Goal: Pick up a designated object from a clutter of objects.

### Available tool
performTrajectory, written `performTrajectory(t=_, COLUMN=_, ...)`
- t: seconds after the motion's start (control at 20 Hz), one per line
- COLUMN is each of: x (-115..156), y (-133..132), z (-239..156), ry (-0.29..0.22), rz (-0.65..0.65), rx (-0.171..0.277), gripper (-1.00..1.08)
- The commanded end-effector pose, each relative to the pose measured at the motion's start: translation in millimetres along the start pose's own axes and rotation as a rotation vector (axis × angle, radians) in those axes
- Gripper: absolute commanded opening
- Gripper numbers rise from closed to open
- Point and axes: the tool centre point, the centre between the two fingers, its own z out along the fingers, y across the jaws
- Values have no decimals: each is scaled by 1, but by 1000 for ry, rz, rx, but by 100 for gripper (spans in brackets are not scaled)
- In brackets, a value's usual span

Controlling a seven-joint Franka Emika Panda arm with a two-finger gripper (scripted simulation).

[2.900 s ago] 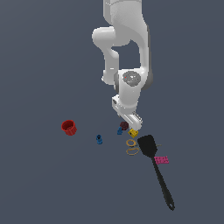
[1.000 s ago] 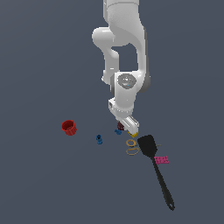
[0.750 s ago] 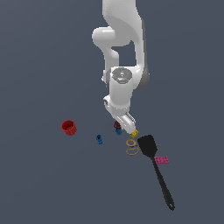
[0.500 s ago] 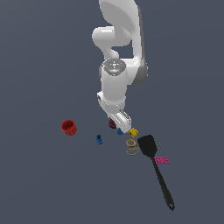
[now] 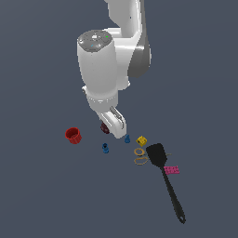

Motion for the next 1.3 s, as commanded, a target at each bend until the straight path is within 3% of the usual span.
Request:
performTrajectory(t=0.0, x=17, y=0, z=-22, ry=-1, rz=-1, rx=-2, gripper=-100)
performTrajectory(t=0.7, x=91, y=-3, z=-114, ry=-3, rz=-1, rx=-9, gripper=-100)
performTrajectory(t=1.25, x=124, y=-7, z=-152, ry=-4, rz=0, rx=-12, gripper=-100)
